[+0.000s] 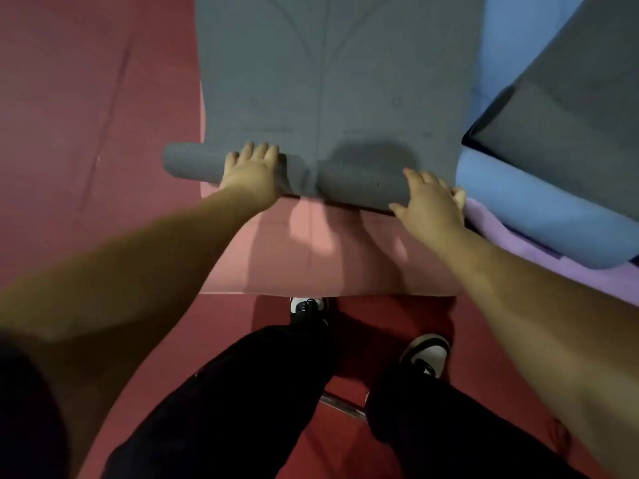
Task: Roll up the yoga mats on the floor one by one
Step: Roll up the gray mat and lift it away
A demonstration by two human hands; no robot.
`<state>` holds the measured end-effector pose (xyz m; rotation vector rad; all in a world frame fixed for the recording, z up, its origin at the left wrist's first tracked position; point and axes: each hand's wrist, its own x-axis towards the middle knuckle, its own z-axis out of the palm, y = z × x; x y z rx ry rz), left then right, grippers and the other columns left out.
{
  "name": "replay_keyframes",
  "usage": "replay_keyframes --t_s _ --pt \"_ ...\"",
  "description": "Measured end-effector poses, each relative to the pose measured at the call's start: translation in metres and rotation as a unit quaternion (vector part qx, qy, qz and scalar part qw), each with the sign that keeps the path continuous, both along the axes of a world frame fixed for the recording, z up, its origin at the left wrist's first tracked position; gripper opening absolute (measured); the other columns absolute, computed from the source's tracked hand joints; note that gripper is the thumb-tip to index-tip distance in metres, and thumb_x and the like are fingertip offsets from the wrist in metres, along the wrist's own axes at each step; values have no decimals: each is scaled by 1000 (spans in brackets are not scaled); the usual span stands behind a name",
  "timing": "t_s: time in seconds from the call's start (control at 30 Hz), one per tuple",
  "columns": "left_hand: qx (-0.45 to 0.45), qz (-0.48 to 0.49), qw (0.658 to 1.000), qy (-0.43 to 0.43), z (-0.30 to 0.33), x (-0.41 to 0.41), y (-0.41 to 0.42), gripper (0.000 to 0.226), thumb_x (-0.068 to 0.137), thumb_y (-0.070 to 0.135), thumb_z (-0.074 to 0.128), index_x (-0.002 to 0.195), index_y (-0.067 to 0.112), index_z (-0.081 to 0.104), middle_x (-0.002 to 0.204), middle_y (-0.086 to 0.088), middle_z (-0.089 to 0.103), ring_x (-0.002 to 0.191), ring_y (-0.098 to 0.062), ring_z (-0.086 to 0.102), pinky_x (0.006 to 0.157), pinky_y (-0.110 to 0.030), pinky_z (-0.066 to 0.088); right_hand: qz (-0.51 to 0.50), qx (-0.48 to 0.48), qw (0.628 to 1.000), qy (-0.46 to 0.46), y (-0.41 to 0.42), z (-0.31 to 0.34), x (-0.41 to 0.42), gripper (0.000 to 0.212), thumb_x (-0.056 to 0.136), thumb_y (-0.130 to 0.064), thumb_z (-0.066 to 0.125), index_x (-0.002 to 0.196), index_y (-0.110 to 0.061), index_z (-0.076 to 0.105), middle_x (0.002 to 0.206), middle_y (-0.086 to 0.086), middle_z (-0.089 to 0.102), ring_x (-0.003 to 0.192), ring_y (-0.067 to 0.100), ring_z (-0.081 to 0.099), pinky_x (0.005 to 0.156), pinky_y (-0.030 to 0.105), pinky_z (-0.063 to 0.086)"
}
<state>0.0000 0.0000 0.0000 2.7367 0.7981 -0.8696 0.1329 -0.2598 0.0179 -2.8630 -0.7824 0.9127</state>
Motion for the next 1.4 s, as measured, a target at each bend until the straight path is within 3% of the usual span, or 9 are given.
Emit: replay_keyframes --t_s 0.07,0.2,0.4,0.5,0.67,0.8,1.03,1.23,1.4 --pt "-3 -12 1000 28 -1 2 -1 80 91 43 63 153 14 21 157 -8 30 147 -31 18 115 -48 17 1 -21 1000 -19 -5 -9 -1 59 96 -43 57 148 -26 38 146 5 44 135 27 36 106 45 25" --pt "7 -36 999 28 -5 6 -8 68 90 42 62 146 16 34 148 -8 38 138 -31 30 109 -46 25 41 -29 999 -14 -20 -31 -11 24 98 -38 56 116 -28 67 125 3 56 121 28 45 94 39 31" --pt "53 -73 996 1 10 -16 -15 34 96 37 55 123 17 56 129 -9 54 122 -31 49 100 -39 30 4 108 994 20 -40 -11 -35 16 100 -30 52 101 -16 60 108 8 65 97 33 59 81 40 47" --pt "87 -87 992 -27 41 -36 -20 38 97 44 52 125 19 59 128 -10 52 124 -32 44 100 -39 31 30 150 988 -32 -52 23 -52 15 99 -29 52 101 -17 60 108 7 65 101 32 58 79 39 45" --pt "62 -73 984 -147 115 -72 -44 28 101 40 49 104 14 57 117 -12 63 111 -33 56 90 -38 34 23 191 974 -119 -73 106 -65 15 99 -27 53 104 -15 62 111 8 65 105 31 57 79 40 44" --pt "89 -94 957 -261 186 -111 -72 27 101 37 51 98 10 57 107 -14 65 98 -38 60 68 -37 29 10 207 965 -163 -97 176 -88 14 100 -26 53 103 -15 61 110 8 65 105 32 56 77 40 44" --pt "133 -157 901 -383 279 -171 -112 26 96 34 60 85 10 58 88 -13 64 84 -38 60 62 -37 29 -2 258 942 -216 -143 264 -139 13 99 -25 53 100 -15 62 106 3 65 100 28 57 74 38 44" --pt "186 -215 859 -426 315 -218 -148 21 90 29 68 79 13 61 75 -6 59 69 -34 60 57 -34 32 12 289 926 -242 -189 297 -183 13 99 -22 53 94 -14 62 97 1 64 96 25 56 77 41 47" --pt "168 -225 846 -454 308 -249 -172 22 87 27 72 77 13 59 72 -4 57 65 -31 58 55 -31 30 22 287 920 -265 -219 302 -211 9 95 -19 58 92 -12 63 88 -3 60 93 28 57 74 36 40"
